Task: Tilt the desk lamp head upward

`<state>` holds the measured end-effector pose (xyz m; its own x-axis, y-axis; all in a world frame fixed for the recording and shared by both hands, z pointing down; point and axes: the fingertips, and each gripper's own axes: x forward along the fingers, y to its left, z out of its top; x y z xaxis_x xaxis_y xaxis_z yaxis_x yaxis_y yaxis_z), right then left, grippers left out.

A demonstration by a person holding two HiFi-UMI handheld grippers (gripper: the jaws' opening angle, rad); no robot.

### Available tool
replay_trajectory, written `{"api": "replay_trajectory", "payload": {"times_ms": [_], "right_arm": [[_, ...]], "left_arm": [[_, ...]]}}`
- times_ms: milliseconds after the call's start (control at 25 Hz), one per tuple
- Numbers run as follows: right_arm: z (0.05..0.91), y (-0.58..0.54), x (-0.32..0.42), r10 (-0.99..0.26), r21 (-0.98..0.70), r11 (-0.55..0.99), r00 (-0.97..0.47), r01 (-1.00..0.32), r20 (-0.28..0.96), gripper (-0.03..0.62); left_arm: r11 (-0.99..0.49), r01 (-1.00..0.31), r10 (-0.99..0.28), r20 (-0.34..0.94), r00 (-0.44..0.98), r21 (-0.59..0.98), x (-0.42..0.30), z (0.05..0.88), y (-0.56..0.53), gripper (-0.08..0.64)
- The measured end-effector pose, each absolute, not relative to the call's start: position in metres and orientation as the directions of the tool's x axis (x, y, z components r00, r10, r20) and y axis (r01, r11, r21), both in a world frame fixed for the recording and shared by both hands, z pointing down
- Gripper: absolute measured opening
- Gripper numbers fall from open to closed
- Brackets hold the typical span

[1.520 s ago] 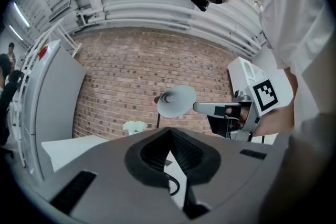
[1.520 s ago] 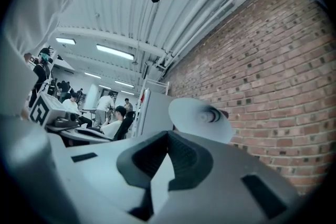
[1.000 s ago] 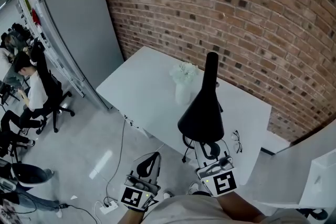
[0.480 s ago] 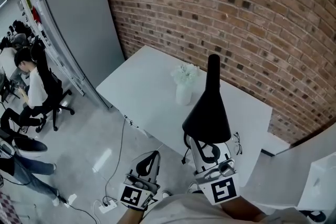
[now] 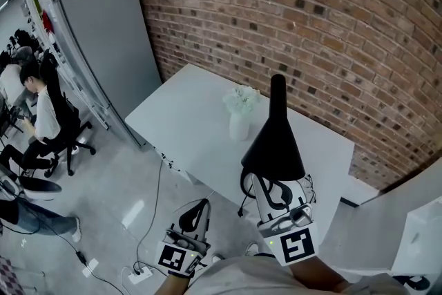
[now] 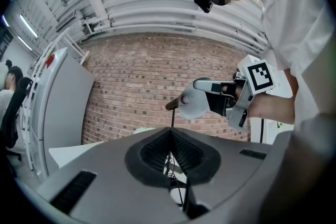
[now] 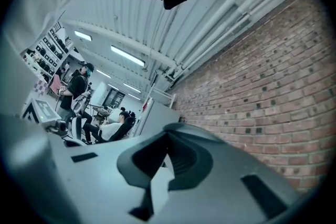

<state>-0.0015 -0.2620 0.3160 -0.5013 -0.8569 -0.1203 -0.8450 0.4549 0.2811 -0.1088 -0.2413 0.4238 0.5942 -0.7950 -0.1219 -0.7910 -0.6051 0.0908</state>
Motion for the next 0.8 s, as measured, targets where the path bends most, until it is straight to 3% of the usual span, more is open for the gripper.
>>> {"api": "replay_trajectory", "payload": {"times_ms": [240, 800], "right_arm": [[0.319, -0.257, 0.004, -0.862, 0.25, 0.45, -0.49, -0.857, -0.126, 0.015], [0.383, -0.232, 0.015, -0.875, 0.199, 0.472, -0.484, -0.859, -0.016, 0.015]], "left_arm": [[-0.603, -0.791, -0.797, -0.103, 0.595, 0.104, -0.111, 0.432, -0.231, 0.005], [-0.613, -0.781, -0.79, -0.074, 0.609, 0.119, -0.1, 0.444, -0.215, 0.005]]}}
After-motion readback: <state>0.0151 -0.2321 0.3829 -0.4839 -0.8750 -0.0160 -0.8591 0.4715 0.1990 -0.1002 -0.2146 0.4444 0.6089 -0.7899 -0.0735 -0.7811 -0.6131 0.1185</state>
